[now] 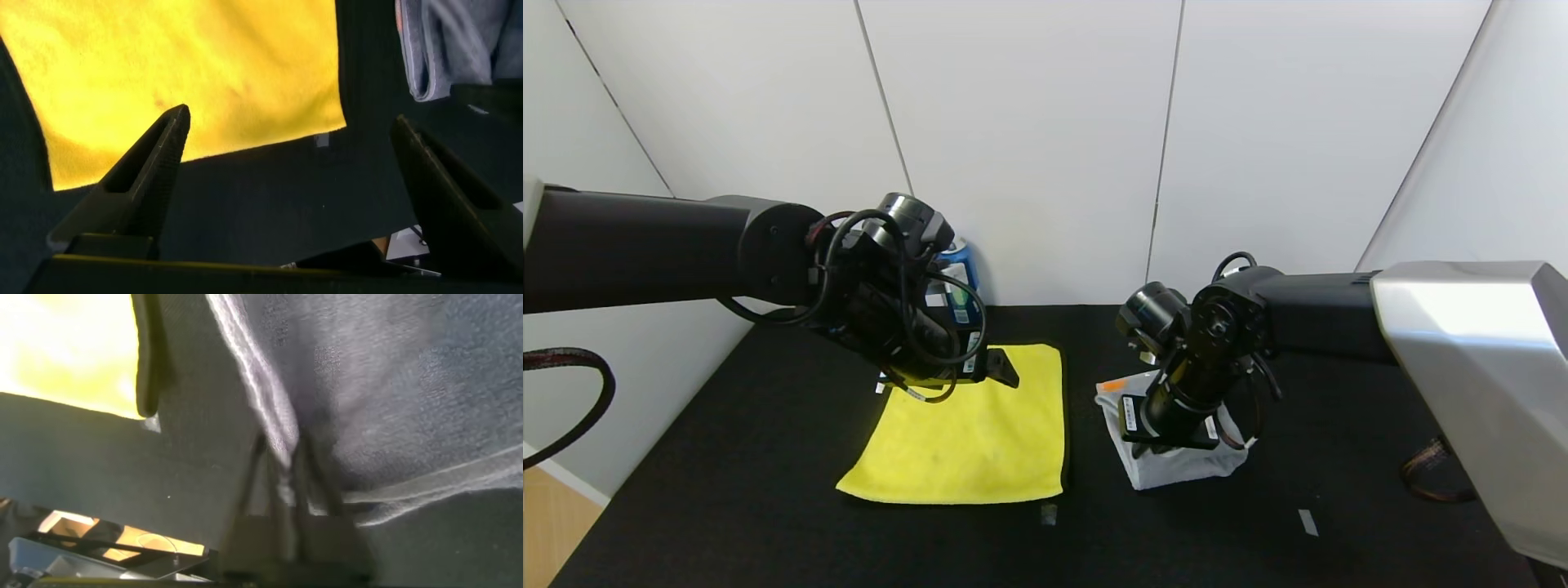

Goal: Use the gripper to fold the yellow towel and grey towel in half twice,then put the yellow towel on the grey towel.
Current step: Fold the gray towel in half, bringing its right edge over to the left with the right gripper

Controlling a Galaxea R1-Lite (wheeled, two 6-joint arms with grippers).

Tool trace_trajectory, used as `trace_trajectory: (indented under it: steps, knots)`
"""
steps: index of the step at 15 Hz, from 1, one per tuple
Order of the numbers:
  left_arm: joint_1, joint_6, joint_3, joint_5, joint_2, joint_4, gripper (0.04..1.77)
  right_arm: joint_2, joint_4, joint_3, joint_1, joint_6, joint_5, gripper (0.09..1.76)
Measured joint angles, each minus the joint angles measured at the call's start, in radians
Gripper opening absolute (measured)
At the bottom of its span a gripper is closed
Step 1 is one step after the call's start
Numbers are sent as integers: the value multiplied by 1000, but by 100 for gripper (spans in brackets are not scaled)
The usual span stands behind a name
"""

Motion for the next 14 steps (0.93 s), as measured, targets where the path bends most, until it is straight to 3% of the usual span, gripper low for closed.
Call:
trace_trajectory:
  steps: [3, 6, 10, 14]
  knots:
    - [0, 0, 0, 0, 2, 0, 172, -3, 0, 0, 10, 4, -1, 75]
    - [0, 0, -1, 0, 5, 0, 172, -34, 7, 0, 27, 5, -2, 105]
    - [0, -1, -2, 0, 5, 0, 172, -118, 5, -8, 29, -11, -7, 132]
    - [-1, -1, -3, 0, 6, 0, 172, -201, 11, -12, -67, -43, -7, 147]
